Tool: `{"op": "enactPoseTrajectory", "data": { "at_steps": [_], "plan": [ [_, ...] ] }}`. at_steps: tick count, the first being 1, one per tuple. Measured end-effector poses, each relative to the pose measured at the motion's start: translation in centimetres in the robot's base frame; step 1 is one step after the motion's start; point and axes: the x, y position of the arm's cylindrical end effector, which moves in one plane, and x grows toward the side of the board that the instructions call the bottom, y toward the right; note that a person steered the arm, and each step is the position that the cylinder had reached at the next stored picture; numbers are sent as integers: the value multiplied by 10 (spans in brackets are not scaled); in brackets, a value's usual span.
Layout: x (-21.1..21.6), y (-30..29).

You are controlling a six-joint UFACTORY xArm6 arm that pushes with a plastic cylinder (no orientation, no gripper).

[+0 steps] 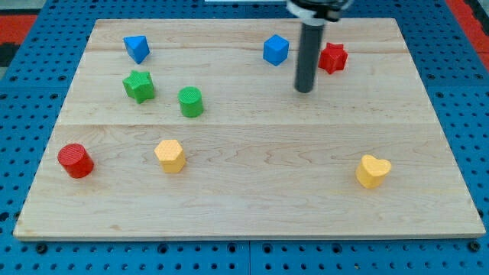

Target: Put the red star in between the blue blocks

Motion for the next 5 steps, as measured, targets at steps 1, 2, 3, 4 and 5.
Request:
{"op": "enactPoseTrajectory", "data": {
  "at_steps": [1, 2, 3, 4, 5],
  "plan": [
    [2, 61],
    [2, 115],
    [2, 148],
    [2, 148],
    [-16, 121]
  ]
}}
